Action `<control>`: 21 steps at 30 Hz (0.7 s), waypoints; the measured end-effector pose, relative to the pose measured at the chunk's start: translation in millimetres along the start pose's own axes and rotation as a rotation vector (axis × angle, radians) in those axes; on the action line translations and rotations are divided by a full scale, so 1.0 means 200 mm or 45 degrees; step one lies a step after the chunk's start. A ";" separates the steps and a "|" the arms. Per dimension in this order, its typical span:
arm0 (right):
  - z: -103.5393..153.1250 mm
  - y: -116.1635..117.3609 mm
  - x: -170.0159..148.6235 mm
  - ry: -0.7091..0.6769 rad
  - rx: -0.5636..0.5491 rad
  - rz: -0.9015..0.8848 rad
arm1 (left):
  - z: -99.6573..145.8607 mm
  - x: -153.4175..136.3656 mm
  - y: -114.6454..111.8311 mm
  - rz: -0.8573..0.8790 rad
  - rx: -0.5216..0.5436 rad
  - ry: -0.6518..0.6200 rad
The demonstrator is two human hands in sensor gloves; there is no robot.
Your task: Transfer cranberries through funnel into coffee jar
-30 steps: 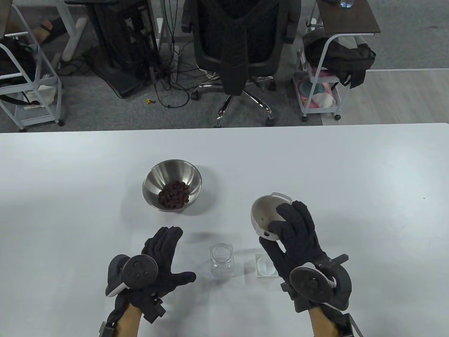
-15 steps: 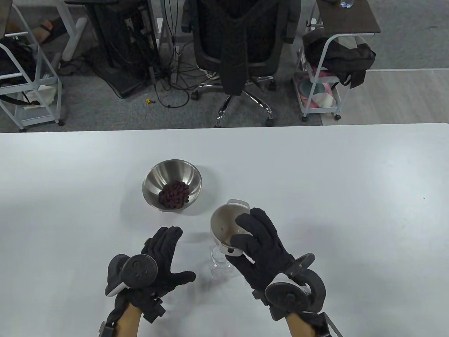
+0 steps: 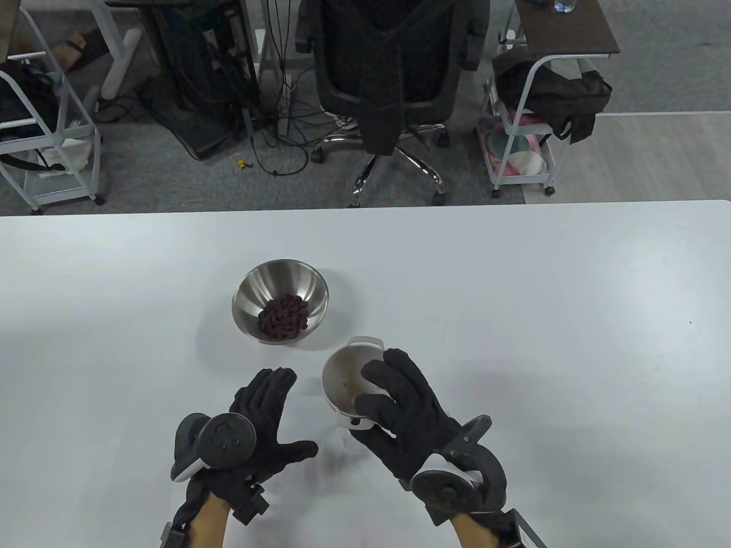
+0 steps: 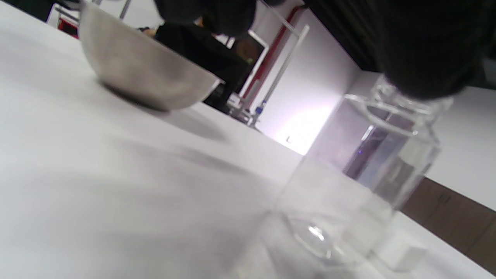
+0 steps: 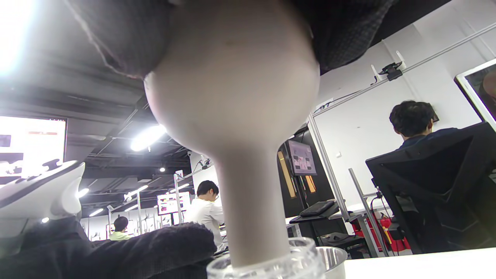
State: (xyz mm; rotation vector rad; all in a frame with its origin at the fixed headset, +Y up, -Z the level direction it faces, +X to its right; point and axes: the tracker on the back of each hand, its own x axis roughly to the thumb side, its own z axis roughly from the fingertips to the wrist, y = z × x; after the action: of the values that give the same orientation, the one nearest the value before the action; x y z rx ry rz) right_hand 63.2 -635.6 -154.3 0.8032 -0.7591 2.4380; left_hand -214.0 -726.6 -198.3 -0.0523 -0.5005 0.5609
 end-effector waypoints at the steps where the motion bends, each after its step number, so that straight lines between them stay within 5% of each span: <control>1: 0.00 0.00 0.00 0.000 0.002 0.006 | 0.00 0.00 0.00 0.000 0.000 0.000; 21: 0.10 0.09 -0.01 -0.043 0.027 0.036 | 0.00 -0.01 0.00 0.002 -0.015 0.014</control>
State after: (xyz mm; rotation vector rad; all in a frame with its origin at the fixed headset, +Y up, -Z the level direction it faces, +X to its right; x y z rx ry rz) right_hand 61.6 -662.0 -149.0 0.8492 -0.7633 2.4667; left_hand -214.3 -728.1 -199.7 -0.0667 -0.4933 0.5587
